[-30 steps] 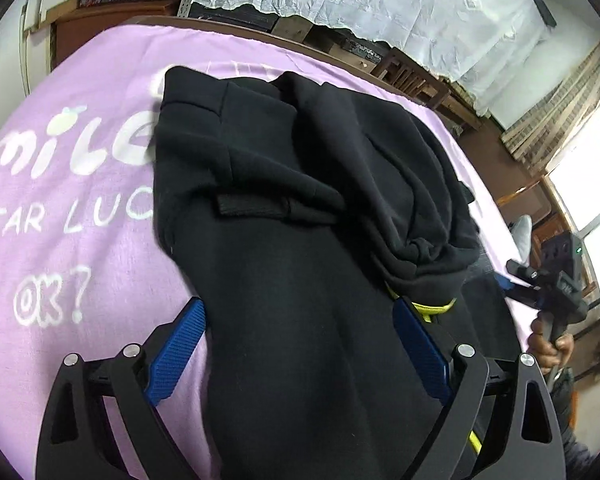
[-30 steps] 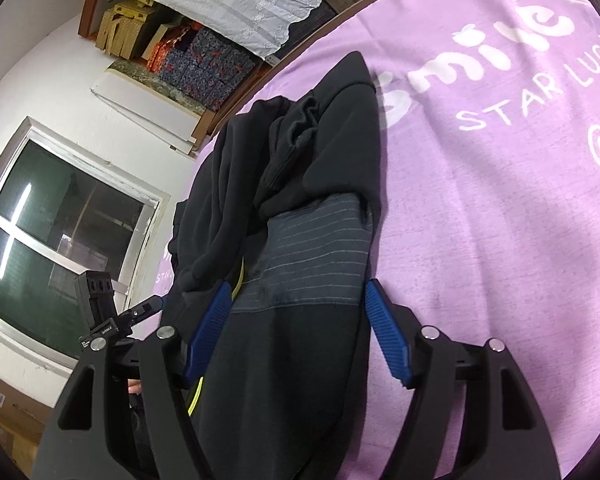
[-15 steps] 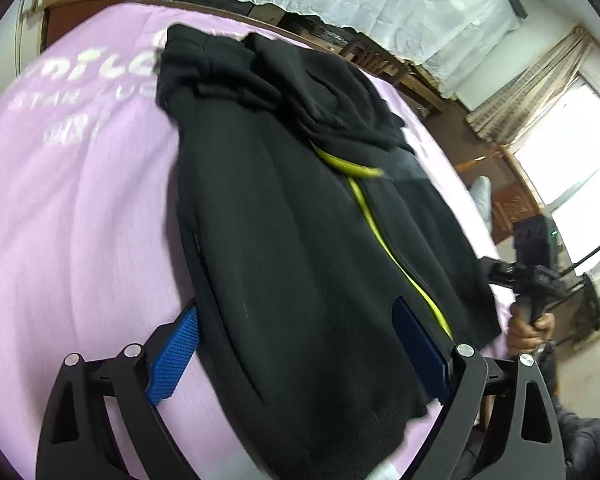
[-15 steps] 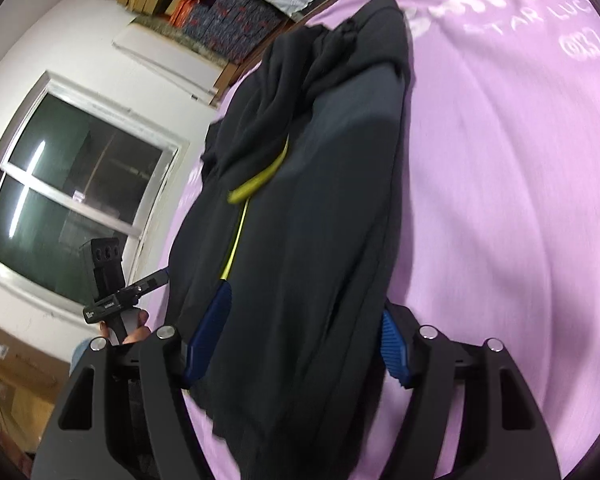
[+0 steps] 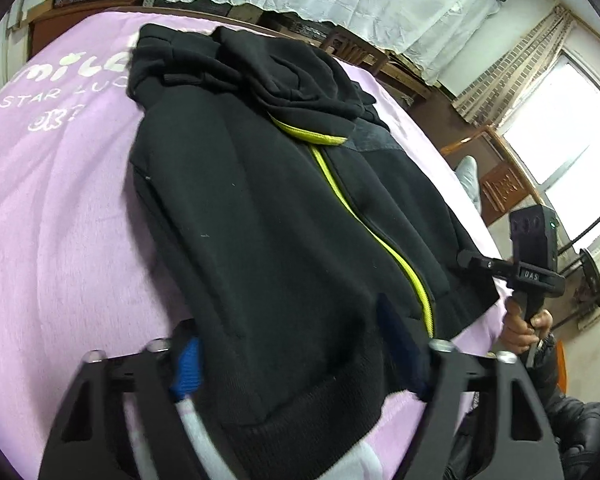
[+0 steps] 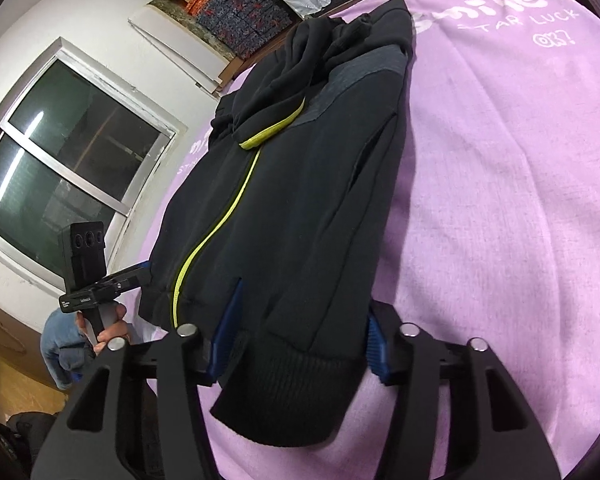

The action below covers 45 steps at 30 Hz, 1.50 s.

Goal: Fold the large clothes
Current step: 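Move the left tool to the hem beside the right tool, then close both tools on the hem and lift it toward the hood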

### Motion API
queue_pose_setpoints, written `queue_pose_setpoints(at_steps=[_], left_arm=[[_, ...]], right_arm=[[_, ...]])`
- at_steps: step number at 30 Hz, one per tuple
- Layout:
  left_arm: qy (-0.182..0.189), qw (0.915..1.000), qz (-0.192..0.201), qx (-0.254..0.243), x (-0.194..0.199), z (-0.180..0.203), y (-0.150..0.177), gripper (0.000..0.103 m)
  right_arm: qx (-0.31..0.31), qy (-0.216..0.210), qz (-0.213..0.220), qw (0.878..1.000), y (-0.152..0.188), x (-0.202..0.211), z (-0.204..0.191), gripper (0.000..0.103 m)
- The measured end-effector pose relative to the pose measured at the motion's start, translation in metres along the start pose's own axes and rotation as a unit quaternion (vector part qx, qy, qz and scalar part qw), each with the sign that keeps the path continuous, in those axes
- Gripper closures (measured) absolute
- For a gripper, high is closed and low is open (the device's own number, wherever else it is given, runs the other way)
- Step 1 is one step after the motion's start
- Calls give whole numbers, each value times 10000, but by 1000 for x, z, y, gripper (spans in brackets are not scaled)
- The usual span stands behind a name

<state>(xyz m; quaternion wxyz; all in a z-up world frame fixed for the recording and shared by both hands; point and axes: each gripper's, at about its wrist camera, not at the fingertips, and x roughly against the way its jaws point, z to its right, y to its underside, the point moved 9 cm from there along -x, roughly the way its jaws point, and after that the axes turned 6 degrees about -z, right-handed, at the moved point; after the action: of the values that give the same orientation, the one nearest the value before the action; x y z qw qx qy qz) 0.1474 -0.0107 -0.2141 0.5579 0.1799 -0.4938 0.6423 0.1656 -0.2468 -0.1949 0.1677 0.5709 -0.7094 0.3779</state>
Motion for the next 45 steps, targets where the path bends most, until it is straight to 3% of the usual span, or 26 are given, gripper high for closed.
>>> queue_pose_setpoints(at_steps=[1, 2, 4, 7, 11, 20, 25, 31, 35, 41, 45], left_arm=[[-102, 9999, 12, 25, 0, -3, 0, 59], [-190, 9998, 31, 69, 1, -7, 0, 74], [-234, 9994, 86, 254, 5, -18, 0, 92], [189, 9981, 202, 543, 17, -25, -3, 94], [182, 9978, 545, 321, 36, -10, -18, 94], [224, 9951, 961, 55, 67, 9, -67, 94], [240, 9938, 1075, 118, 74, 4, -100, 94], [169, 9929, 1108, 398, 73, -20, -156, 94], [110, 9926, 983, 699, 54, -49, -199, 94], [-105, 9905, 520, 1272, -13, -102, -248, 93], [108, 9853, 275, 1685, -59, -134, -247, 93]], right_arm=[[3, 30, 16, 10000, 0, 1, 2, 64], [-6, 127, 38, 9999, 2, 1, 6, 77], [-45, 75, 145, 9999, 6, 5, 9, 84], [-119, -237, 345, 9991, 3, 12, 7, 88], [-148, -747, 550, 9956, -7, 26, -4, 89], [-158, -1315, 887, 9872, -46, 58, -24, 89], [-150, -1439, 964, 9848, -84, 66, -37, 89], [-237, -1427, 1145, 9828, -157, 70, -44, 89], [-576, -1392, 1205, 9812, -219, 51, -32, 89], [-1240, -1134, 1079, 9799, -288, -7, 20, 89], [-1882, -980, 851, 9735, -295, -54, 73, 89]])
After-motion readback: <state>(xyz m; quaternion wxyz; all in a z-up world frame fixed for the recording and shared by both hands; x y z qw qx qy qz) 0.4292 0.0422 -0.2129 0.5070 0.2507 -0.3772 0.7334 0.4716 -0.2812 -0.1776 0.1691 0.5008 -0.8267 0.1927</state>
